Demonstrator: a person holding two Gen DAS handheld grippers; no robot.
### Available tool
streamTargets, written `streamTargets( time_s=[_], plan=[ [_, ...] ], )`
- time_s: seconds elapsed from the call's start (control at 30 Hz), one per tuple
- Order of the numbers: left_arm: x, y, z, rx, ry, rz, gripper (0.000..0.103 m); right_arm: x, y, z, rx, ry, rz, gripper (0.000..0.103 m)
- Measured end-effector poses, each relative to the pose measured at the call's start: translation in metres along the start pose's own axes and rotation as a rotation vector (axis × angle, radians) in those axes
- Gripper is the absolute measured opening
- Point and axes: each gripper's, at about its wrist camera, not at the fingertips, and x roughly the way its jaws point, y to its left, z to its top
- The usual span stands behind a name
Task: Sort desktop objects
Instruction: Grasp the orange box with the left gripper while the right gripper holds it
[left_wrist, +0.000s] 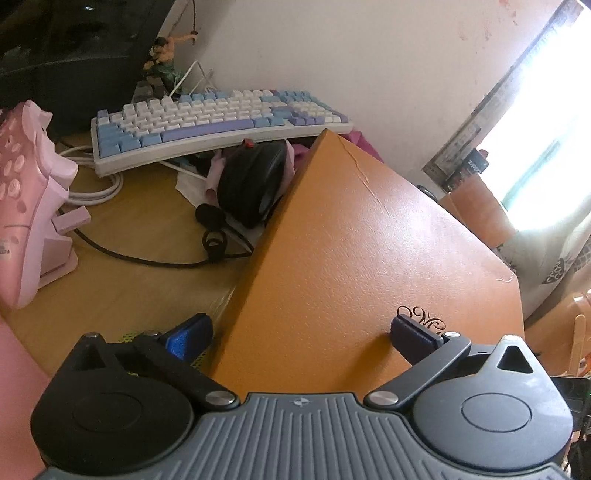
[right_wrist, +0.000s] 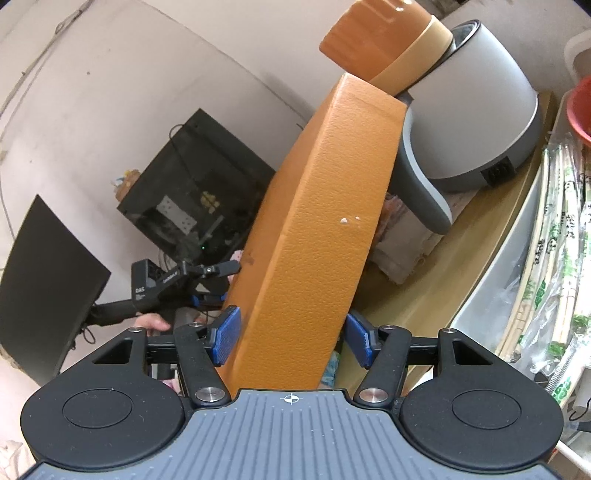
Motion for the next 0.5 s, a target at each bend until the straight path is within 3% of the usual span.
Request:
streamTargets(
  time_s=[0.17, 0.27, 0.4, 0.5],
  plan=[
    [-0.008, -0.009, 0.002, 0.034, -0.014, 0.042, 0.089, 0.0, 0.005, 0.0, -0.006, -0.006, -0.019, 0.064],
    [-0.011, -0.01, 0.0, 0.04, -0.002, 0.047, 0.087, -0.001, 0.008, 0.0, -0.014, -0.011, -0.03, 0.065],
    [-0.003, -0.003, -0.004, 0.017, 0.021, 0.004, 0.101, -0.004, 0.008, 0.001, -0.024, -0.011, -0.026, 0.065],
    [0.004, 0.003, -0.007, -0.016, 0.016, -0.029, 0.103, -0.004, 0.003, 0.001, -0.011, -0.005, -0.003, 0.065]
  ],
)
